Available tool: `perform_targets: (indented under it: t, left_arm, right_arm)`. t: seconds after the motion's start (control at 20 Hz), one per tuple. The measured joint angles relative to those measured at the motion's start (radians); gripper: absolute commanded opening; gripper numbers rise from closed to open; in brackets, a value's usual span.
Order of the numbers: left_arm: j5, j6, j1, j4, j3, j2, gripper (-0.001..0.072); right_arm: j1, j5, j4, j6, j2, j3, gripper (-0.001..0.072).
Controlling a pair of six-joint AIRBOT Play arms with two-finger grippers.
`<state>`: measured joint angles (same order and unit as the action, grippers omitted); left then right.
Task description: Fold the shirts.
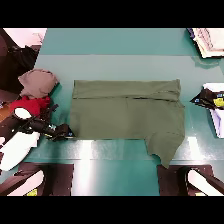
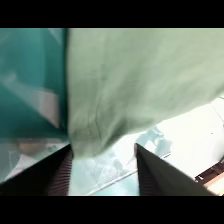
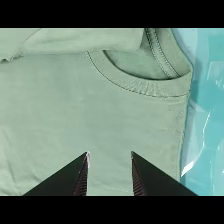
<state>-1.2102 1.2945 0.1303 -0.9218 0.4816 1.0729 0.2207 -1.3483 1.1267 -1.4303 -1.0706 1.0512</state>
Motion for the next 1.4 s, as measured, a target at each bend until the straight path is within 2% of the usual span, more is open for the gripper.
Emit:
perform_targets:
  t: [0.05, 0.1, 0.25, 0.3, 0.35, 0.45, 0.55, 0.95, 1.0, 1.1, 1.15, 1.2, 1.4]
  left_arm:
    - [0.012, -0.005, -0.001, 0.003, -0.010, 0.000, 0.0074]
    - [0.026, -0.010, -0.002, 0.002, -0.015, 0.000, 0.0026]
    - [0.045, -0.015, -0.002, 0.023, 0.003, -0.002, 0.0025]
    - [0.047, -0.017, -0.002, 0.029, 0.021, -0.002, 0.0025]
    - [0.047, -0.018, -0.002, 0.031, 0.045, -0.002, 0.0025]
    - [0.047, -0.018, -0.002, 0.035, 0.073, -0.002, 0.0025]
    - [0.042, -0.019, -0.002, 0.040, 0.143, -0.002, 0.0026]
    - [0.039, -0.020, -0.002, 0.044, 0.197, -0.002, 0.0026]
    - [0.040, -0.020, -0.002, 0.045, 0.198, -0.002, 0.0025]
    - [0.040, -0.020, -0.002, 0.045, 0.200, -0.002, 0.0026]
    - [0.040, -0.019, -0.002, 0.045, 0.200, -0.002, 0.0025]
    - [0.040, -0.019, -0.002, 0.045, 0.201, -0.002, 0.0025]
    - [0.013, -0.019, -0.002, 0.034, 0.201, -0.008, 0.0024]
  right_arm:
    - [0.000, 0.000, -0.002, 0.000, 0.001, -0.001, 0.0300]
    - [0.001, -0.006, 0.001, 0.000, 0.001, -0.002, 0.0300]
    - [0.001, -0.043, 0.044, 0.000, 0.005, -0.015, 0.0302]
    - [0.001, -0.057, 0.071, -0.001, 0.011, -0.036, 0.0316]
    - [0.001, -0.072, 0.101, -0.004, 0.019, -0.067, 0.0364]
    - [0.001, -0.086, 0.133, -0.007, 0.026, -0.108, 0.0375]
    - [0.003, -0.110, 0.182, -0.017, 0.037, -0.249, 0.0375]
    - [0.003, -0.150, 0.088, -0.033, 0.043, -0.507, 0.0371]
    - [0.000, -0.144, 0.070, -0.033, 0.043, -0.520, 0.0352]
    - [-0.015, -0.133, 0.051, -0.034, 0.043, -0.536, 0.0259]
    - [-0.027, -0.129, 0.042, -0.034, 0.043, -0.541, 0.0092]
    - [-0.045, -0.126, 0.037, -0.034, 0.043, -0.545, 0.0014]
    - [-0.137, -0.128, 0.034, -0.034, 0.058, -0.541, 0.0013]
